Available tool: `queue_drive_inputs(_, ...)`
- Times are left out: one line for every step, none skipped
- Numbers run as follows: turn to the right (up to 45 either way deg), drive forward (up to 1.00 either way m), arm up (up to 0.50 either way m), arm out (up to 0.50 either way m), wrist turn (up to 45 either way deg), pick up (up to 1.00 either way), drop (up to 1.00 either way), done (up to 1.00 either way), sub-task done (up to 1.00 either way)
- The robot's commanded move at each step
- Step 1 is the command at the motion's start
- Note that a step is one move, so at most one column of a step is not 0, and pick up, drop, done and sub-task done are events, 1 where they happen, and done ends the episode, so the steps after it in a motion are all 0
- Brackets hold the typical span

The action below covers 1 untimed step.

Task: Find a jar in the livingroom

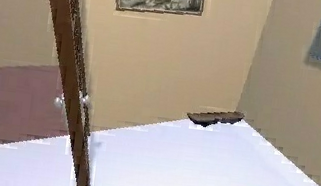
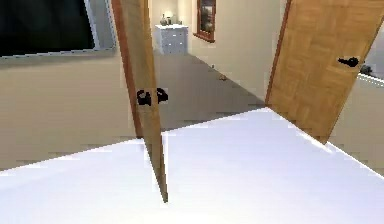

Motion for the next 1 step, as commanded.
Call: queue_drive_inputs(0.0,0.10,0.00,0.00,0.0,0.00,0.00,0.00,0.00)
